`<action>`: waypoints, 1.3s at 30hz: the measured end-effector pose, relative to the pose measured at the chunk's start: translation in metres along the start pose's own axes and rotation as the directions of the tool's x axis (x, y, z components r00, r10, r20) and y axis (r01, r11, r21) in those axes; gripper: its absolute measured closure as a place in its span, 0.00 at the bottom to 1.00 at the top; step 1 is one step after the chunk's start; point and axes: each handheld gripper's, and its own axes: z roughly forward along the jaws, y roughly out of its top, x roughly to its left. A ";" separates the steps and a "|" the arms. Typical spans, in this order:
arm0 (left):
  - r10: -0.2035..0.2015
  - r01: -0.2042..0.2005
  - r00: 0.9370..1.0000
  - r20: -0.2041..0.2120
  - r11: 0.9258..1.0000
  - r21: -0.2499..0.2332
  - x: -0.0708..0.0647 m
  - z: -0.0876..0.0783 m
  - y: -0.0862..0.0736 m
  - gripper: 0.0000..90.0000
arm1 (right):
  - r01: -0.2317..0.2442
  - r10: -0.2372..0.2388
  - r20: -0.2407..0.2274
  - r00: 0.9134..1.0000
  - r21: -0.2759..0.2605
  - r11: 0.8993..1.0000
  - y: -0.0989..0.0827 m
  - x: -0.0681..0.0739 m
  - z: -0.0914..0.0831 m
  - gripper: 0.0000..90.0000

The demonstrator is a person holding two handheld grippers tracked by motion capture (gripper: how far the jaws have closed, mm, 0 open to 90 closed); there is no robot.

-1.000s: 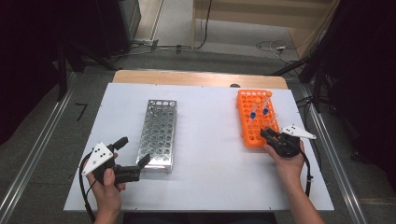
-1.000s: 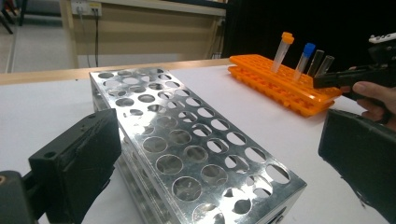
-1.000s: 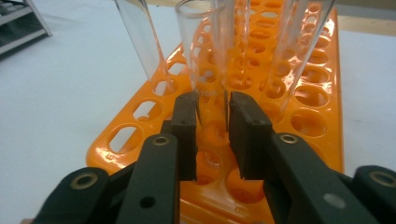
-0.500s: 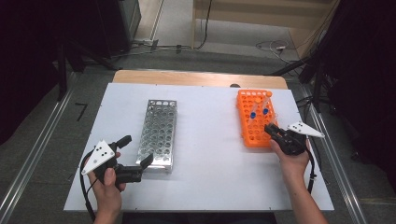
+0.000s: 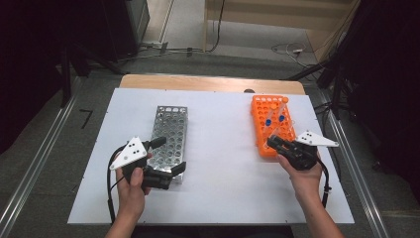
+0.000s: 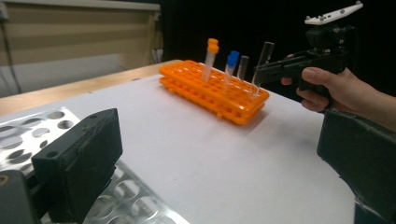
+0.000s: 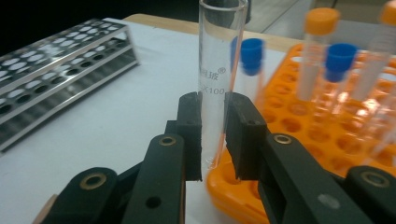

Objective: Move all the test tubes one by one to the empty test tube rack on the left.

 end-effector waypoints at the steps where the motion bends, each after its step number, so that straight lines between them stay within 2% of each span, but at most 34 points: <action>1: 0.001 -0.002 1.000 0.017 1.000 0.020 0.000 0.008 0.003 0.00 | 0.003 -0.003 -0.014 1.000 0.005 1.000 0.000 0.004 0.001 0.82; 3: 0.000 -0.001 1.000 0.026 0.999 0.036 -0.001 0.015 0.005 0.00 | 0.020 -0.019 -0.042 0.999 0.012 1.000 0.001 0.011 0.004 0.82; 7: -0.006 0.005 1.000 0.019 0.999 0.048 -0.003 0.024 0.007 0.00 | 0.025 -0.023 -0.088 0.996 0.027 0.999 0.002 0.024 0.010 0.82; 9: -0.003 0.003 1.000 0.010 0.997 0.071 -0.007 0.031 0.007 0.00 | 0.035 -0.031 -0.111 0.993 0.037 0.999 0.002 0.031 0.013 0.82; 12: -0.004 0.002 1.000 0.021 0.995 0.096 -0.011 0.037 0.005 0.00 | 0.054 -0.046 -0.150 0.988 0.052 0.997 0.001 0.042 0.018 0.82; 14: -0.018 0.015 1.000 0.025 0.995 0.101 -0.014 0.040 0.004 0.01 | 0.070 -0.059 -0.172 0.983 0.061 0.996 0.001 0.050 0.021 0.82; 15: -0.015 0.013 1.000 0.010 0.994 0.107 -0.016 0.041 0.004 0.04 | 0.077 -0.064 -0.183 0.981 0.067 0.995 0.000 0.054 0.023 0.82; 22: -0.011 0.010 1.000 0.009 0.990 0.144 -0.028 0.050 0.003 0.21 | 0.128 -0.101 -0.255 0.962 0.092 0.988 0.000 0.082 0.033 0.82; 28: -0.019 0.009 0.998 0.061 0.986 0.166 -0.035 0.057 0.002 0.40 | 0.167 -0.130 -0.294 0.947 0.105 0.980 -0.002 0.098 0.039 0.82; 39: 0.009 -0.028 0.995 0.096 0.979 0.200 -0.050 0.071 -0.003 0.63 | 0.238 -0.180 -0.369 0.912 0.117 0.964 -0.003 0.128 0.045 0.82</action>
